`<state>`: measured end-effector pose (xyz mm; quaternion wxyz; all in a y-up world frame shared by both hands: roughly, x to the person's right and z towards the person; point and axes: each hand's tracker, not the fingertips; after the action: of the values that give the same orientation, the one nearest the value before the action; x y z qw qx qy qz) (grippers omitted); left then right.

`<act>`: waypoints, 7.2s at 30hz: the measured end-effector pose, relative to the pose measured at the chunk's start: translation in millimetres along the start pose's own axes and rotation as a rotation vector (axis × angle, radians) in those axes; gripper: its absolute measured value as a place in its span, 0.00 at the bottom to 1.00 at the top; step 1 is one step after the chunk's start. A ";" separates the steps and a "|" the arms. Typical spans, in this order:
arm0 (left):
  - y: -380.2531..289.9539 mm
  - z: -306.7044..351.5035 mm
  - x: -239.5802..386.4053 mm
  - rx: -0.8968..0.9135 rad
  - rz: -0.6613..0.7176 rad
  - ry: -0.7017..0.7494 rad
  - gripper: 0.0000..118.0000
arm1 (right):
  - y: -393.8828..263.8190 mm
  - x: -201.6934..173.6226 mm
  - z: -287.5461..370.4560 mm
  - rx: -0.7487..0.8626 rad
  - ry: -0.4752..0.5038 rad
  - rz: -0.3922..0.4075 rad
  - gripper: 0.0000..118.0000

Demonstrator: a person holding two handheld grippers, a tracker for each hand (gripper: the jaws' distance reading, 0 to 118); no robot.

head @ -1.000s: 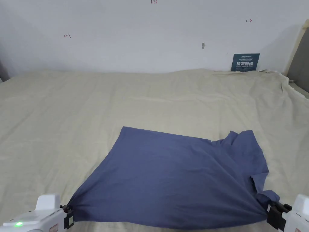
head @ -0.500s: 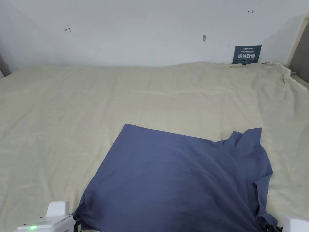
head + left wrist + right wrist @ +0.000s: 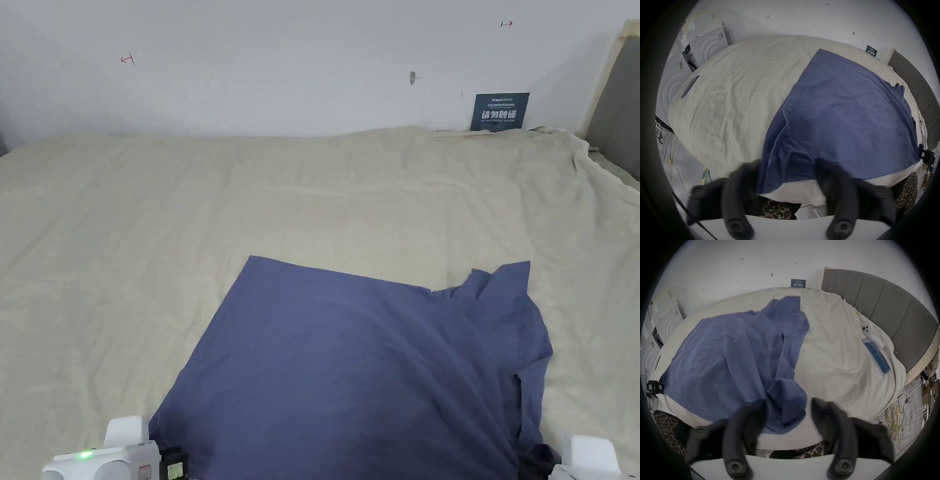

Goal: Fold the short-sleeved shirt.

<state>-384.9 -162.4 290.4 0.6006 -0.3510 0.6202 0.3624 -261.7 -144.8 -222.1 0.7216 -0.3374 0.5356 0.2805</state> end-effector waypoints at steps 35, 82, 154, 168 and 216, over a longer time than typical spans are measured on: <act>192.5 63.3 106.9 0.517 -0.147 -0.316 0.00 | 146.8 -6.3 93.4 0.625 -0.021 -0.029 0.00; 332.4 -106.1 136.6 0.186 -0.302 -0.285 0.00 | 243.7 67.8 -150.1 0.069 0.035 -0.164 0.69; 497.3 232.7 41.0 0.826 -0.077 -0.178 0.00 | 529.7 27.1 137.8 0.881 0.101 0.131 0.00; 399.4 80.9 42.7 0.541 -0.079 -0.182 0.00 | 408.9 9.2 2.2 0.558 0.126 0.120 0.00; 0.3 -11.3 -27.3 0.034 -0.017 -0.103 0.00 | -27.3 35.5 -32.5 -0.094 0.139 -0.136 0.00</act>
<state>-389.9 -172.1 317.8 0.6406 -0.3268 0.5918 0.3641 -250.2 -185.6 -257.6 0.6835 -0.4248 0.5465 0.2317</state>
